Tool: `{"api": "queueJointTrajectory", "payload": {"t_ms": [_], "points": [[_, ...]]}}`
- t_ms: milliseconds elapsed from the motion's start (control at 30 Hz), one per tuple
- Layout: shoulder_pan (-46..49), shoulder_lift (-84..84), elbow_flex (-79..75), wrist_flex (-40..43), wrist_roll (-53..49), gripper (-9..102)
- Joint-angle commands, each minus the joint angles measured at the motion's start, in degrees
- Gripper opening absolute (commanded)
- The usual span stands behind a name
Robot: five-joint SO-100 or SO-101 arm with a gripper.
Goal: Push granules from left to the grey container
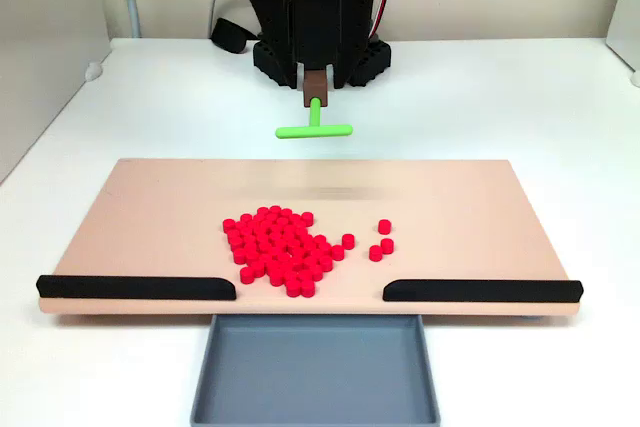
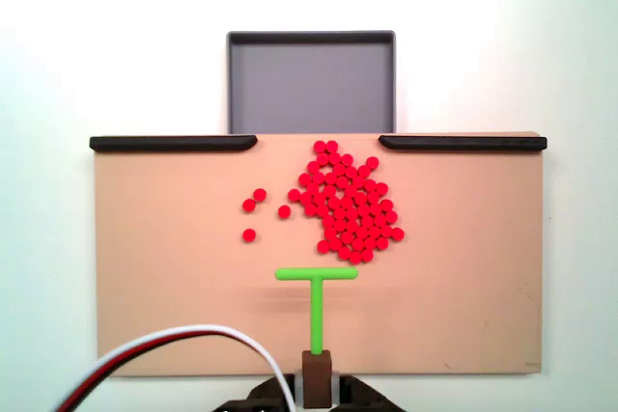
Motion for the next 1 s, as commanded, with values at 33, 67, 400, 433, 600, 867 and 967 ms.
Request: {"api": "queueJointTrajectory", "payload": {"t_ms": [33,67,400,433,600,867,967], "points": [[0.53,1.93,-1.05,-0.09,0.53,0],[0.53,1.85,-1.05,-0.09,0.53,0],[0.53,1.67,-1.58,-0.09,1.05,0],[0.53,1.76,-1.58,-0.09,1.05,0],[0.7,1.76,-1.58,-0.09,0.7,0],[0.79,1.85,-1.67,-0.09,0.44,0],[0.79,1.85,-1.67,-0.09,0.53,0]]}}
